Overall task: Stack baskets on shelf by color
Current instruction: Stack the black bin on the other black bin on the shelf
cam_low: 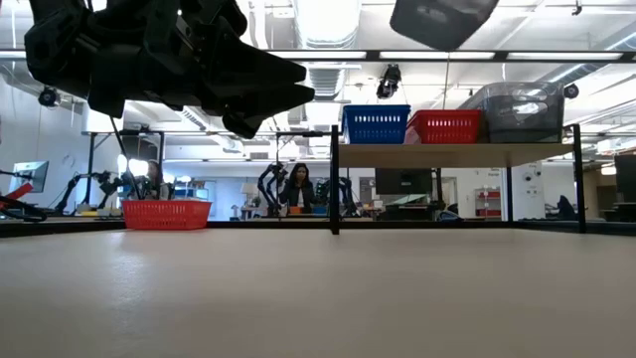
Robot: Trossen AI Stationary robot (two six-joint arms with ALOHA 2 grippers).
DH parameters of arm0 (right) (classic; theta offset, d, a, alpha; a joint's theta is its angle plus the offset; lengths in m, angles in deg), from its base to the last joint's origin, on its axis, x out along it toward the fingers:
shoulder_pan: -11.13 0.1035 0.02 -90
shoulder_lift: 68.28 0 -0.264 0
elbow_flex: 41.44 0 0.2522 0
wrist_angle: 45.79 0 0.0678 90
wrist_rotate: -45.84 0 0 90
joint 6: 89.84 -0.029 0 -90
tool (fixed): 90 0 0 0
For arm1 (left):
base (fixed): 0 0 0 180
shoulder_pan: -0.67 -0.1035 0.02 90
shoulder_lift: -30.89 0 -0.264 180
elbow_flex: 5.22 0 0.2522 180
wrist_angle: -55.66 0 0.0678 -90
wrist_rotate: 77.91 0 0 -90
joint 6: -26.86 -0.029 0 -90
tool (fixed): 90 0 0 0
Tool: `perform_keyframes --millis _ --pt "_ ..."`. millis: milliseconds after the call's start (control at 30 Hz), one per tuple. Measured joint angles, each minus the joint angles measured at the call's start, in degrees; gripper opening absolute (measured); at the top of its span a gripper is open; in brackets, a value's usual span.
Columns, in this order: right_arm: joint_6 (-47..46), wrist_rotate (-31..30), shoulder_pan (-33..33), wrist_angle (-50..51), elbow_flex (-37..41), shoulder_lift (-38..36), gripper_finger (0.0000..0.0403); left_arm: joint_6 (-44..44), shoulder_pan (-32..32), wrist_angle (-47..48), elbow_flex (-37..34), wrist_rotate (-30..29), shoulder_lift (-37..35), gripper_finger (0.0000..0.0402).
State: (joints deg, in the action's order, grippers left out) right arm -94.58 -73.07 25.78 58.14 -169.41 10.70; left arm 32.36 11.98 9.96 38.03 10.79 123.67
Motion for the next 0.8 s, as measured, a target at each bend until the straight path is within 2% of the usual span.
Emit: perform_keyframes --millis 133,233,300,400,600,700,800 --pt "13.81 1.18 -12.96 -0.03 0.11 -2.88 0.0008 -0.15 -0.02 -0.06 0.0 0.0 0.0 0.0168" --pt "22.83 4.62 -22.79 -0.1 0.83 -4.29 0.0008 -0.2 -0.02 -0.05 0.16 -0.02 0.0 0.0168" --pt "27.52 7.2 -28.71 -0.04 2.06 -4.95 0.0008 -0.33 -0.02 -0.11 0.37 0.0 0.0 0.0168" --pt "33.21 7.91 -35.93 -0.08 4.97 -6.37 0.0008 -0.48 -0.02 -0.11 0.59 0.0 0.0 0.0168" --pt "39.59 7.9 -46.77 -0.03 11.92 -10.17 0.0008 -0.48 -0.04 -0.09 0.58 -0.01 0.0 0.0168" --pt "40.05 8.52 -49.56 -0.09 14.67 -12.18 0.0008 -0.46 -0.04 -0.09 0.55 0.0 0.0 0.0168" --pt "39.59 13.21 -50.0 -0.1 16.98 -13.85 0.0008 -0.46 -0.04 -0.07 0.52 -0.02 0.0 0.0168"
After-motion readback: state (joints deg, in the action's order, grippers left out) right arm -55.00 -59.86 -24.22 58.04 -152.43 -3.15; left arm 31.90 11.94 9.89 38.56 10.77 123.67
